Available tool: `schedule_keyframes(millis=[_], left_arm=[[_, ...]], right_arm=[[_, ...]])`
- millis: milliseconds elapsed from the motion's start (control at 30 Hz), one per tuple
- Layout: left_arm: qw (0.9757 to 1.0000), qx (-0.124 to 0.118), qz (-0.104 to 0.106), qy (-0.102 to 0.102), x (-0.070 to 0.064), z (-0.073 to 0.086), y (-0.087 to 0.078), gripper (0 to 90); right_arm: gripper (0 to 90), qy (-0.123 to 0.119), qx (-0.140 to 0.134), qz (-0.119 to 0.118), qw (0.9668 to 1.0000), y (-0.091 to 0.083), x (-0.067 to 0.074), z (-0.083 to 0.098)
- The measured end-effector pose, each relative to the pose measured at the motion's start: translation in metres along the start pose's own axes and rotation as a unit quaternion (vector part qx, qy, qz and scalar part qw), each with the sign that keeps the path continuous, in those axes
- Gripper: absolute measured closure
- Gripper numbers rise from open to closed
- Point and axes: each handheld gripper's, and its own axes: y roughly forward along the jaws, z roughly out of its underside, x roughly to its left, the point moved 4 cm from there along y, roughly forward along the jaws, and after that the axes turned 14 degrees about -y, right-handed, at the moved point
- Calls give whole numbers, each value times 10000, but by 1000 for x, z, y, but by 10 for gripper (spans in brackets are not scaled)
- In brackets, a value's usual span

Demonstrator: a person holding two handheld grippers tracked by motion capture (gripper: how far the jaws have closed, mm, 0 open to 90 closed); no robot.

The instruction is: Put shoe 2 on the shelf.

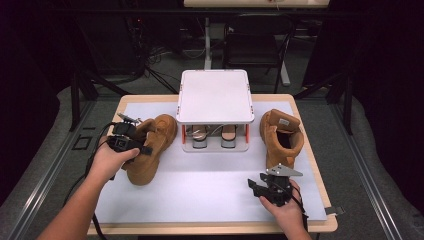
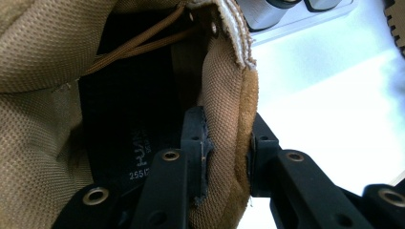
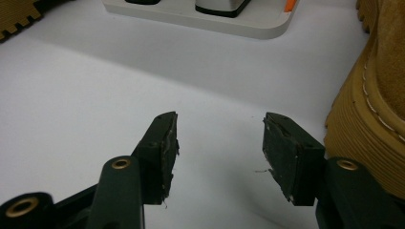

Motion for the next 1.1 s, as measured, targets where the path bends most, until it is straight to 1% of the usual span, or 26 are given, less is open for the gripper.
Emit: schedule_keyframes(millis=[67, 267, 367, 400, 500, 533, 700, 800, 933, 967, 1033, 1100], left_arm=[[10000, 33, -26, 42, -1, 0, 0, 733], [9999, 156, -42, 20, -3, 0, 1, 697], [9997, 227, -85, 84, -3, 1, 0, 687], [9997, 226, -87, 70, -3, 2, 0, 684], [9994, 289, -138, 102, -3, 3, -2, 671], [9992, 329, -166, 147, -2, 4, -3, 669], [9985, 431, -290, 178, -3, 4, -5, 661], [9977, 526, -382, 216, -4, 4, -5, 660], [9954, 745, -567, 220, -7, 0, -3, 662], [9946, 811, -614, 197, -8, -1, -2, 663], [9928, 950, -689, 225, -9, -3, -2, 667], [9914, 1032, -770, 249, -11, -4, -1, 670]], right_arm=[[459, -9, 11, 11, 10000, 0, 0, 0], [459, -12, 17, 1, 10000, 0, 0, 0], [459, -13, 17, 3, 10000, 0, 0, 0], [459, -12, 21, -5, 10000, 0, 0, 0], [459, -9, 27, -13, 10000, 0, 1, 0], [459, -13, 26, -9, 10000, 0, 1, 0], [459, -24, 35, 5, 10000, 0, 1, 0], [459, -25, 43, 6, 10000, 1, 1, 0], [459, -24, 41, -9, 10000, 1, 1, 1], [459, -23, 39, -5, 10000, 1, 1, 1], [459, -31, 42, -11, 10000, 1, 2, 1], [459, -33, 41, -9, 10000, 1, 2, 1]])
